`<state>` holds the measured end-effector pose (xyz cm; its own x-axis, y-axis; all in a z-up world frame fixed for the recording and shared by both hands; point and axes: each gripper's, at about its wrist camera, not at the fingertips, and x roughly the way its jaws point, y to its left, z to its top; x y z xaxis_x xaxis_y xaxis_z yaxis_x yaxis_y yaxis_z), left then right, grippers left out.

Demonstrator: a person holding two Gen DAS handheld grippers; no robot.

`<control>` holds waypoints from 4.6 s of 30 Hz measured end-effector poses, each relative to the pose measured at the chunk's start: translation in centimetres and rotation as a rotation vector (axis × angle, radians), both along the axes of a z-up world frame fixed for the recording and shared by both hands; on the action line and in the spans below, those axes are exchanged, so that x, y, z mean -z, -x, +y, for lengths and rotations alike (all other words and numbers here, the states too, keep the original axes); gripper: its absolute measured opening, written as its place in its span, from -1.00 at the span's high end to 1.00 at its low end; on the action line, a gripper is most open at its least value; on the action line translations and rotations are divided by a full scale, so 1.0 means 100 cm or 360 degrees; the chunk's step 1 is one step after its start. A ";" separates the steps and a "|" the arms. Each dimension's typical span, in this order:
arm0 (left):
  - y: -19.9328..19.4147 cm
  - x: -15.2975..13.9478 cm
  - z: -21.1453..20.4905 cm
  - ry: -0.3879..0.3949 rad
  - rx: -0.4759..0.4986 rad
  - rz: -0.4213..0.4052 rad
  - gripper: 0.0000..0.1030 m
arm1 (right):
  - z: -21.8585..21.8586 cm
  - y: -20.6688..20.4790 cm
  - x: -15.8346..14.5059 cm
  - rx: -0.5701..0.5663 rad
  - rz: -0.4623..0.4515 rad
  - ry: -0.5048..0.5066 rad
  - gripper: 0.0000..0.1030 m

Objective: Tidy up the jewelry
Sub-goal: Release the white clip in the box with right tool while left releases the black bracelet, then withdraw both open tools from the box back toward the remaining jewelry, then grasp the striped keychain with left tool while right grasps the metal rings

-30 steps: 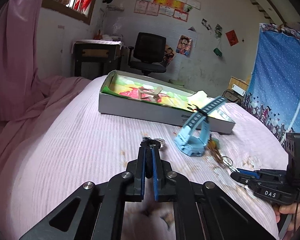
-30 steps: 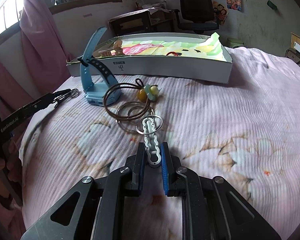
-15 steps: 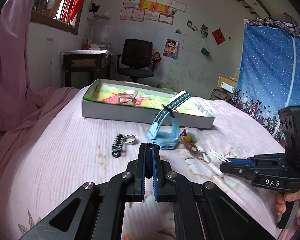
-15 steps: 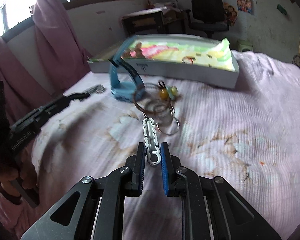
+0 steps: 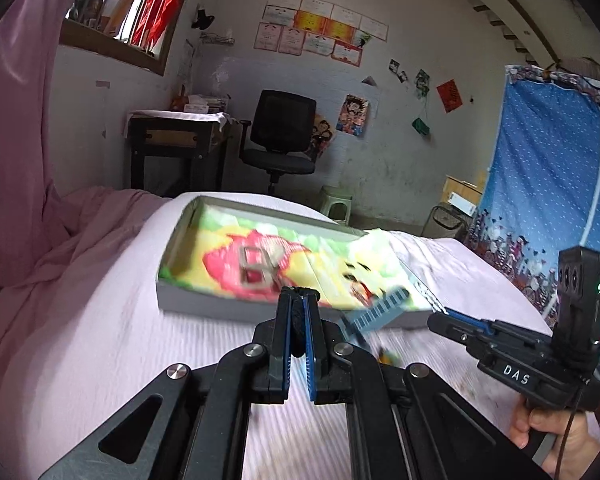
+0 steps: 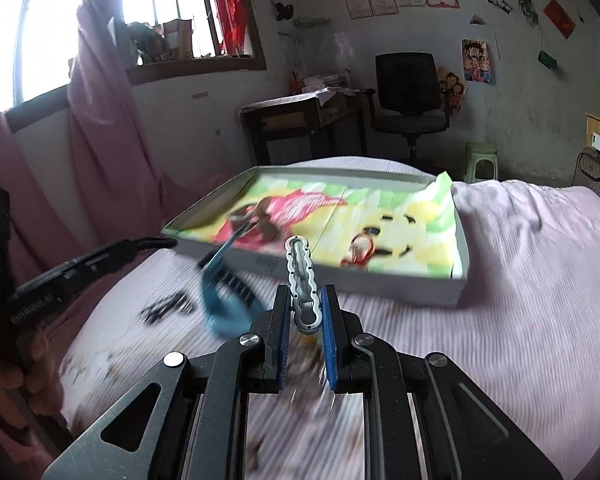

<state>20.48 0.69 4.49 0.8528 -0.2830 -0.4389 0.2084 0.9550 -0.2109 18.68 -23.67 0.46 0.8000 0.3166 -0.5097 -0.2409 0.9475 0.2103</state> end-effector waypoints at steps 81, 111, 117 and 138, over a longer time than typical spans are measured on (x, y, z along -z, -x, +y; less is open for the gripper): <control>0.056 0.024 0.015 -0.0061 -0.0175 -0.0093 -0.97 | -0.002 0.063 -0.009 0.0163 -0.0332 0.0158 -0.95; 0.026 0.064 0.017 -0.0126 -0.0052 0.0287 -0.97 | -0.003 0.037 0.050 0.0068 0.0222 0.0188 -0.95; 0.015 0.065 0.015 -0.0114 -0.0034 0.0315 -0.66 | 0.000 0.030 0.057 0.0039 0.0274 0.0170 -0.91; 0.008 0.074 0.012 -0.0101 0.0061 0.0341 0.70 | 0.011 0.017 0.070 -0.0113 0.0350 0.0113 0.47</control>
